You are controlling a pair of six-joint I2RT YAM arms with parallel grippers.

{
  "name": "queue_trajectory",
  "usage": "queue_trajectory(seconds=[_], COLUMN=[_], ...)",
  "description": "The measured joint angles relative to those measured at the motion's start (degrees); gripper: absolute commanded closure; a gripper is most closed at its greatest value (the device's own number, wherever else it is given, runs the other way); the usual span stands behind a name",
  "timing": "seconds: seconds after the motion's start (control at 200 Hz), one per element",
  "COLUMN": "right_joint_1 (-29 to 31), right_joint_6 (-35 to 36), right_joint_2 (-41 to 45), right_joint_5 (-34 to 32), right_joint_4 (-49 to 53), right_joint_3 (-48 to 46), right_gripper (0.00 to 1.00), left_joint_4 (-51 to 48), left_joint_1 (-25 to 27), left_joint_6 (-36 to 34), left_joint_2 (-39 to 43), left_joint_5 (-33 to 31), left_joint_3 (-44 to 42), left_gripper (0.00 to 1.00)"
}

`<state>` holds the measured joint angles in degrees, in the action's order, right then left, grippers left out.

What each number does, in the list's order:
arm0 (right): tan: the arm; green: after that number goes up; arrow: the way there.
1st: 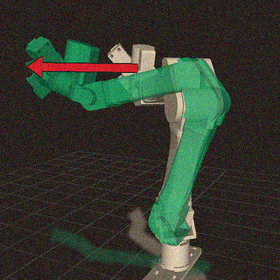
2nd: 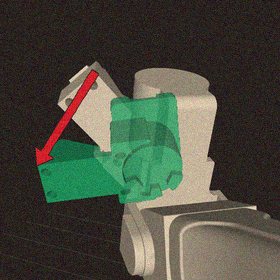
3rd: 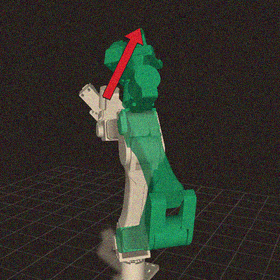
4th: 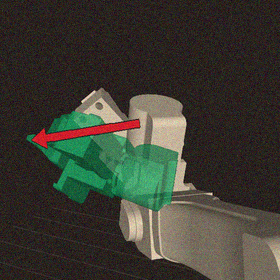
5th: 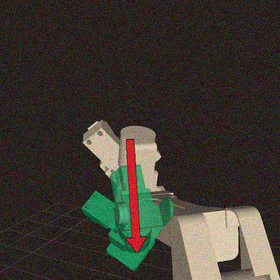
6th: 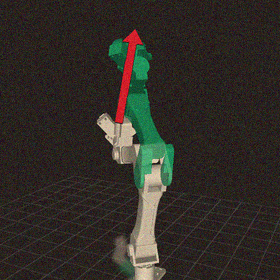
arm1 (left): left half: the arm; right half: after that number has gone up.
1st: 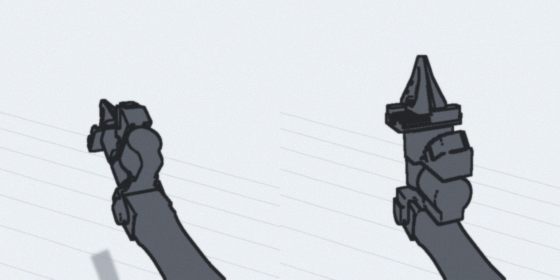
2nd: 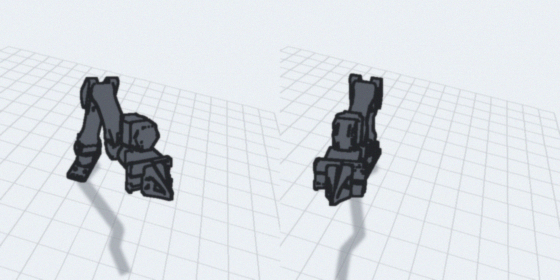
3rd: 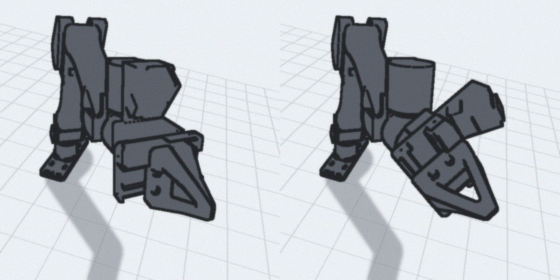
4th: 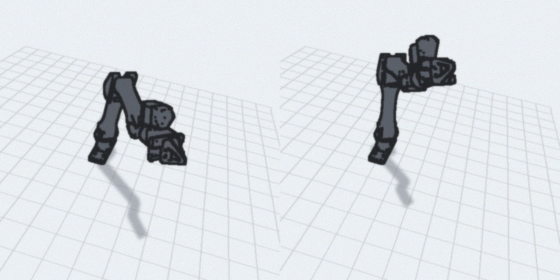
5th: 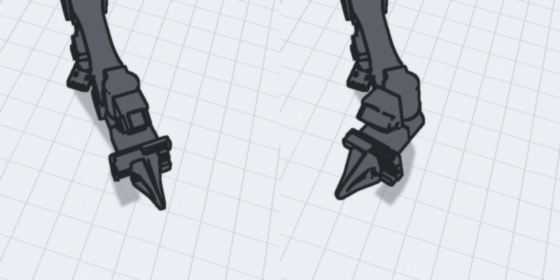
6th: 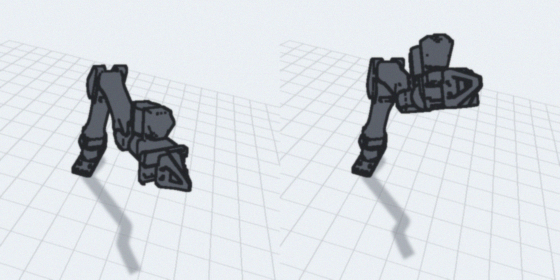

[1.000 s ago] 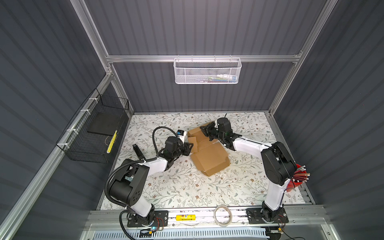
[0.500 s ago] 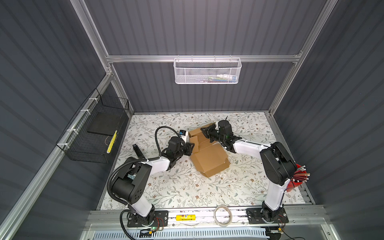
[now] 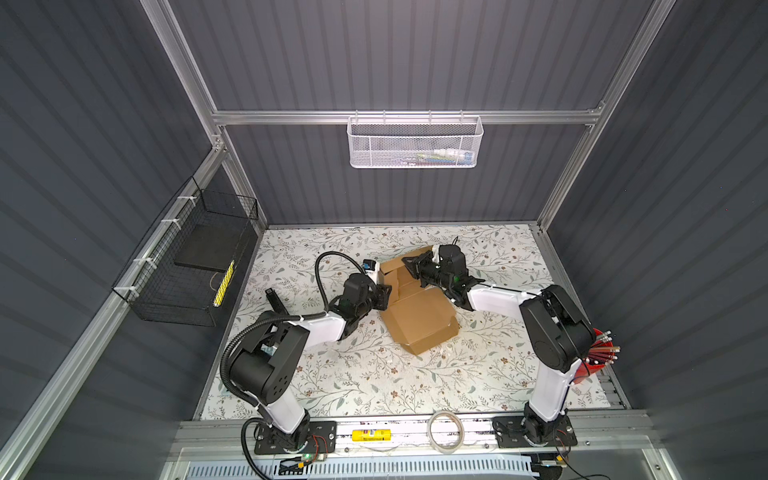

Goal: Fold the paper box

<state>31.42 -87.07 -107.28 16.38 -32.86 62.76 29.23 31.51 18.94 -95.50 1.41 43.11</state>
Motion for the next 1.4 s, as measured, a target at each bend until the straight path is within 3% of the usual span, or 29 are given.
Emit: queue_trajectory(seconds=[0.815,1.401], right_joint_1=[0.46,0.90], right_joint_6=[-1.64,-2.93], right_joint_2=[0.46,0.44], right_joint_5=[-1.27,-1.38], right_joint_4=[-5.01,-7.78], right_joint_3=[-3.30,-5.44], right_gripper=[0.92,0.86], left_joint_4=[0.37,0.37], left_joint_1=[2.32,2.71], left_joint_6=[2.32,2.56], left_joint_2=[-3.54,-4.37], left_joint_5=[-8.85,-11.61], left_joint_3=[2.73,4.04], left_gripper=[0.59,0.59])
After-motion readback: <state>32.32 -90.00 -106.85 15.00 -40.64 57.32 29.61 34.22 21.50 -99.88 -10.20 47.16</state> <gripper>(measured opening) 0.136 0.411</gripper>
